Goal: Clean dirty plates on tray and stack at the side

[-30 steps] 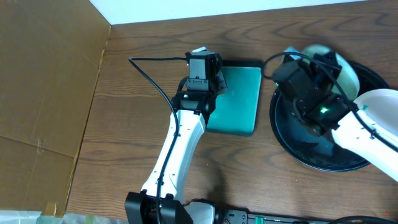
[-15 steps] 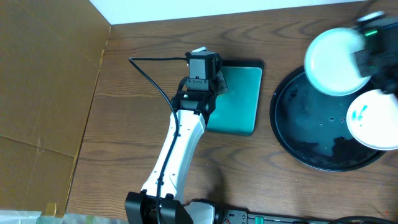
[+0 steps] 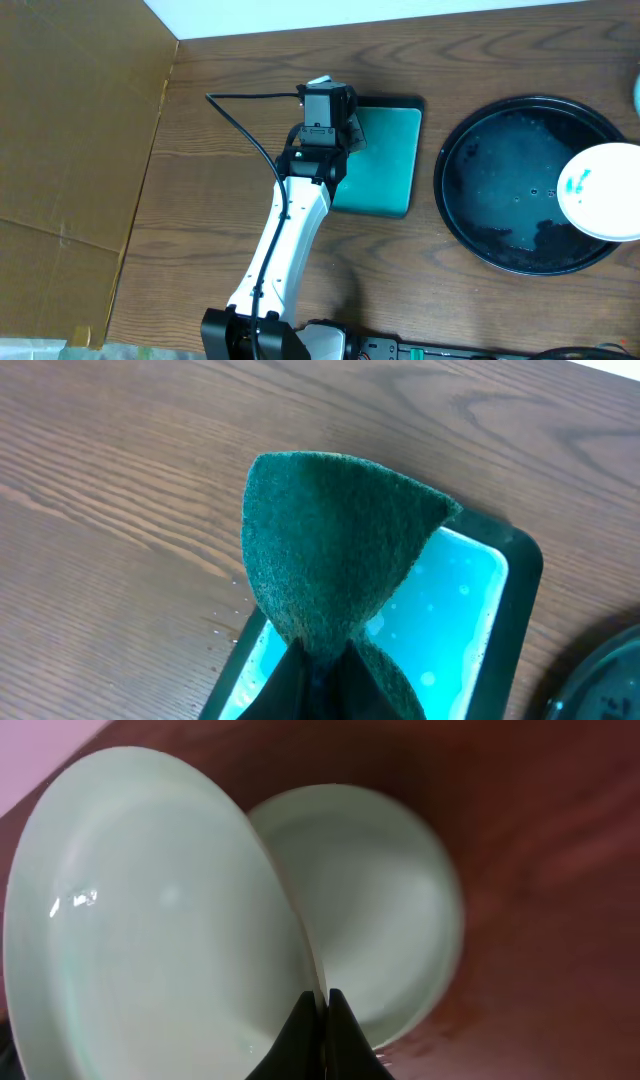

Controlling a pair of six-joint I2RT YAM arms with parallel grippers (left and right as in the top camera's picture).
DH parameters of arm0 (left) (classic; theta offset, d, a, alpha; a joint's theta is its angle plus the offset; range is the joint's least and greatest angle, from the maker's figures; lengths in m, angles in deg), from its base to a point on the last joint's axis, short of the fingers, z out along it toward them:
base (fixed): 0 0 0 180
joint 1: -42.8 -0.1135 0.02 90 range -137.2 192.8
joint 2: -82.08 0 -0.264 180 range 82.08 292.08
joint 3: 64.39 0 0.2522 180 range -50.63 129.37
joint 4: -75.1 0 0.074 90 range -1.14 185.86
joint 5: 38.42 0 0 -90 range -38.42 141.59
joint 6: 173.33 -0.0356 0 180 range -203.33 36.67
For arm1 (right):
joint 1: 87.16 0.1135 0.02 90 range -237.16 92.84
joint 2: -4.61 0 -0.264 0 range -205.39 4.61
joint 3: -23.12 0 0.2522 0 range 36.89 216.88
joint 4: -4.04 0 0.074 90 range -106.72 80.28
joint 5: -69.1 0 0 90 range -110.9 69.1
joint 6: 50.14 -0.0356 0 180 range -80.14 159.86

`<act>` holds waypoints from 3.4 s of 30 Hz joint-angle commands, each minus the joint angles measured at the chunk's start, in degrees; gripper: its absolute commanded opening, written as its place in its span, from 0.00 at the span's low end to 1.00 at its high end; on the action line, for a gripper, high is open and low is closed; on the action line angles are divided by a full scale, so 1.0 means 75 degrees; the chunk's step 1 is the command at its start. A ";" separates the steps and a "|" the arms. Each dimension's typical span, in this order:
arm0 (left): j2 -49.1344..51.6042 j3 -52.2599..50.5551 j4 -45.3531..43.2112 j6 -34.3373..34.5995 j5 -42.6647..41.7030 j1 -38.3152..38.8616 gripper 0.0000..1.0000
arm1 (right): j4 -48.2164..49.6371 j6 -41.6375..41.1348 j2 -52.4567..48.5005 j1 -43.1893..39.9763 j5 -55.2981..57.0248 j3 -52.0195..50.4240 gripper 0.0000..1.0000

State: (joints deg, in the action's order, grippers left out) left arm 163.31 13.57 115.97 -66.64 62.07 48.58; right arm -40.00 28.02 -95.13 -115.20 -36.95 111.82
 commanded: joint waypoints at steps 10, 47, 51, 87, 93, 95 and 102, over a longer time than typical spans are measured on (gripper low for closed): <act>-0.0032 -0.0003 -0.0003 0.0195 0.0070 -0.0032 0.07 | 0.0755 -0.1757 -0.1163 -0.0251 0.2305 0.0044 0.05; 0.0003 -0.0003 -0.0076 0.0195 0.0067 -0.0032 0.08 | -0.3605 -0.0991 0.0906 0.2981 0.3077 -0.0930 0.94; 0.0000 -0.0003 -0.0076 0.0198 0.0067 -0.0032 0.08 | -0.3453 -0.0988 0.0906 0.2981 0.3077 -0.1276 0.99; 0.0003 -0.0003 -0.0073 0.0221 0.0067 -0.0032 0.08 | -0.1274 -0.0522 0.0906 0.2943 0.2873 -0.2634 0.04; 0.0003 -0.0003 -0.0076 0.0221 0.0067 -0.0032 0.08 | -0.1341 -0.0184 0.0915 0.2952 0.1926 -0.2352 0.01; 0.0000 -0.0003 -0.0073 0.0221 0.0067 -0.0032 0.08 | -0.1361 0.0061 0.0915 0.2952 0.1215 -0.2174 0.01; 0.0000 -0.0003 -0.0114 0.0224 -0.0341 -0.0032 0.07 | -0.0388 0.0102 0.0912 0.3045 -0.1478 -0.1955 0.01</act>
State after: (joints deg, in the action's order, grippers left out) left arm 163.31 13.57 115.56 -65.29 61.48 48.56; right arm -45.18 27.48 -88.01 -93.14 -34.81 95.73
